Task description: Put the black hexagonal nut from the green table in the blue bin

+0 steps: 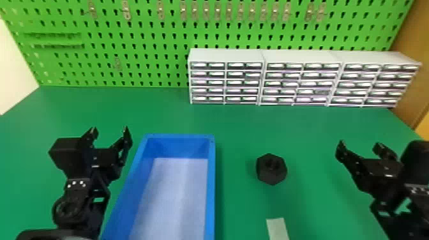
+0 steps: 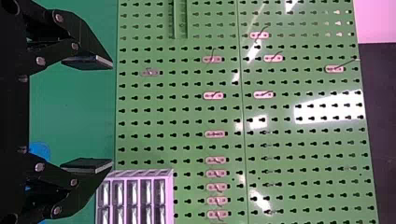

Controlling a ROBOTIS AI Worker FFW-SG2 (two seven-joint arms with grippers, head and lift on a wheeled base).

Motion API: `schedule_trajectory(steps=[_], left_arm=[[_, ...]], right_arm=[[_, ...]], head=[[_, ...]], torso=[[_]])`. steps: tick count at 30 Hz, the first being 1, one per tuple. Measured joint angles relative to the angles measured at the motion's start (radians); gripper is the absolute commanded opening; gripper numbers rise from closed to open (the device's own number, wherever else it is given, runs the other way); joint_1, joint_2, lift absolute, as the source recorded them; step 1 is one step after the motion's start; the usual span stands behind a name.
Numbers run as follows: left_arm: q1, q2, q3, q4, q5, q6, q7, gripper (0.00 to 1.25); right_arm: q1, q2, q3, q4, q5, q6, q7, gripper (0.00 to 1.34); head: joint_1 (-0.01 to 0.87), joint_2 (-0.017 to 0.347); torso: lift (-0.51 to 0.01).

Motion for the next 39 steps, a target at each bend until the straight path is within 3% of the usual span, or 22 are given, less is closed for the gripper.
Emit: schedule_trajectory(steps=[17,29,39], left_arm=[[0.001,0.0,-0.002,0.003,0.0,0.0,0.0,0.75],[-0.003,0.0,-0.007,0.011,0.001,0.0,0.0,0.75],[-0.007,0.0,-0.011,0.014,0.0,0.0,0.0,0.75]], right_arm=[[0.002,-0.005,-0.004,0.0,-0.016,0.014,0.018,0.94],[-0.039,-0.011,-0.048,0.0,-0.005,0.142,0.162,0.94],[-0.089,-0.033,-0.071,0.003,0.012,0.265,0.3,0.94]], head=[[0.657,0.057],[0.657,0.057],[0.657,0.057]], torso=[[-0.095],[-0.095],[-0.095]])
